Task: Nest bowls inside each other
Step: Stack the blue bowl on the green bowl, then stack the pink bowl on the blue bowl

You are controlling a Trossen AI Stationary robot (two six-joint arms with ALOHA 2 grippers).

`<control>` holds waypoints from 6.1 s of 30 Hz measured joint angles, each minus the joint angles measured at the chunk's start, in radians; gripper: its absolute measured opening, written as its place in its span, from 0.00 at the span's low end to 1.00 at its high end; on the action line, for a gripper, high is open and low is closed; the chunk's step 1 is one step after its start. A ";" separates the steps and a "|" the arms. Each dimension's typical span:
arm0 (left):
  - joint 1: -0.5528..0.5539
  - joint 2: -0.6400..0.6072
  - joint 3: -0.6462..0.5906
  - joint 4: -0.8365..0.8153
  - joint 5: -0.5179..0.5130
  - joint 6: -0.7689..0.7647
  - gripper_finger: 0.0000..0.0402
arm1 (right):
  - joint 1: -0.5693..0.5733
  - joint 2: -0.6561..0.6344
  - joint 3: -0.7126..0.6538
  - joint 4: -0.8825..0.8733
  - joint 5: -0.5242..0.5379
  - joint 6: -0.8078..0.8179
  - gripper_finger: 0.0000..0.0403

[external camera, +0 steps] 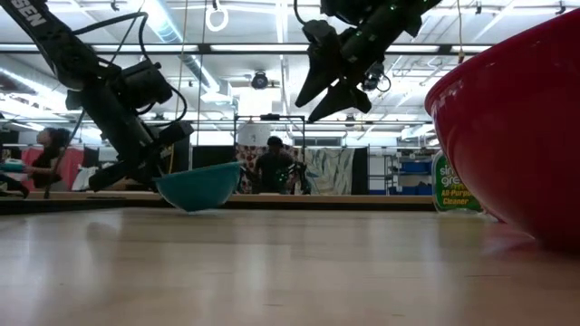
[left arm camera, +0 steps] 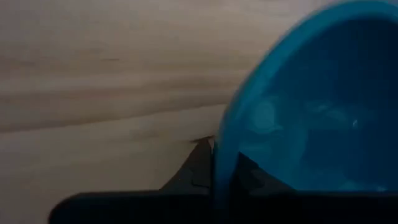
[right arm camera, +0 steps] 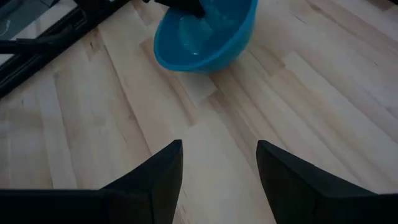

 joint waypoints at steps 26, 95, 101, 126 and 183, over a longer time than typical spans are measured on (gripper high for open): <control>-0.346 0.190 0.538 -0.089 0.037 0.134 0.03 | -0.035 -0.429 0.000 -0.533 0.156 0.100 0.52; -0.806 1.243 1.785 -0.280 -0.097 0.616 0.54 | 0.309 -0.681 0.000 -1.161 0.240 0.787 0.52; -0.806 1.192 1.785 -0.343 -0.153 0.741 0.53 | 0.307 -0.670 -0.038 -1.157 0.242 0.780 0.52; -0.797 1.114 1.771 -0.305 -0.088 1.017 0.48 | 0.136 -0.656 -0.420 -0.994 0.159 0.803 0.48; -0.805 0.113 0.396 0.184 -0.295 0.544 0.48 | -0.378 -0.126 -0.421 -0.757 0.109 -0.287 0.21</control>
